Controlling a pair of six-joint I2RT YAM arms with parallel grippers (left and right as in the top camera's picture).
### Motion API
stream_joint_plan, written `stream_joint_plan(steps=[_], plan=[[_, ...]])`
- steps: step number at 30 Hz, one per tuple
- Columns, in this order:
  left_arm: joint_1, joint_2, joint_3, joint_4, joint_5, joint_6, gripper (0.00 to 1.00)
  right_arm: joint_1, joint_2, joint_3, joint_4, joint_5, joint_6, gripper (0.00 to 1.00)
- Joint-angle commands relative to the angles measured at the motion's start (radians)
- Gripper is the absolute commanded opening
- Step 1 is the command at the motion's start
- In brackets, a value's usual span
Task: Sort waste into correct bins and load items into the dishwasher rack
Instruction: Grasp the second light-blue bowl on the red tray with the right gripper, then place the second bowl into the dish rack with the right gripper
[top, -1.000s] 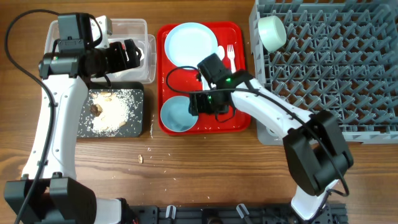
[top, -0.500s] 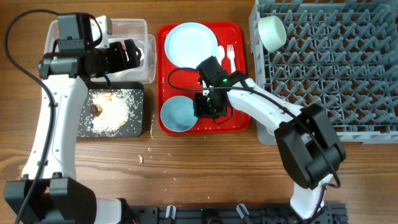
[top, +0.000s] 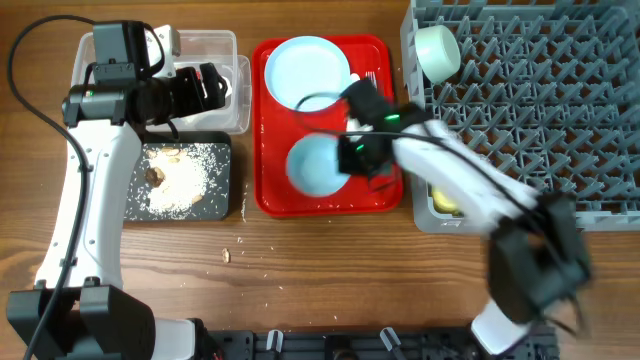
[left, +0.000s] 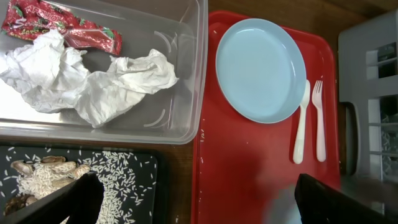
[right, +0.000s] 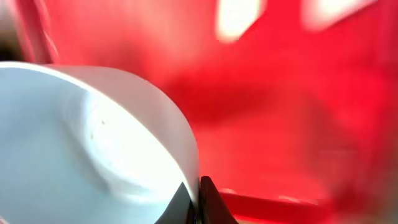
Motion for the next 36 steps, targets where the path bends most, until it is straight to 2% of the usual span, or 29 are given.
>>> stream_joint_plan(steps=[1,4,7,11,19,23,26,28,36], plan=[[-0.003,-0.001,0.016,0.002,-0.005,0.009,1.00,-0.060,-0.275,0.027,-0.040,0.411,-0.004,0.04],[-0.003,-0.001,0.016,0.002,-0.005,0.009,1.00,-0.068,-0.422,0.027,-0.092,0.789,0.079,0.04],[-0.003,-0.001,0.016,0.002,-0.005,0.009,1.00,-0.068,-0.492,0.024,-0.140,1.043,0.141,0.04],[-0.003,-0.001,0.016,0.002,-0.005,0.009,1.00,-0.068,-0.491,-0.002,-0.202,1.233,0.220,0.04],[-0.003,-0.001,0.016,0.002,-0.005,0.009,1.00,-0.069,-0.285,-0.043,-0.190,1.424,0.204,0.04],[-0.003,-0.001,0.016,0.002,-0.005,0.009,1.00,-0.069,-0.130,-0.043,-0.101,1.516,0.052,0.04],[-0.003,-0.001,0.016,0.002,-0.005,0.009,1.00,-0.069,-0.021,-0.043,-0.009,1.527,-0.130,0.04],[-0.003,-0.001,0.016,0.002,-0.005,0.009,1.00,-0.069,0.034,-0.043,0.016,1.527,-0.195,0.04],[-0.003,-0.001,0.016,0.002,-0.005,0.009,1.00,-0.069,0.124,-0.043,-0.001,1.519,-0.211,0.04]])
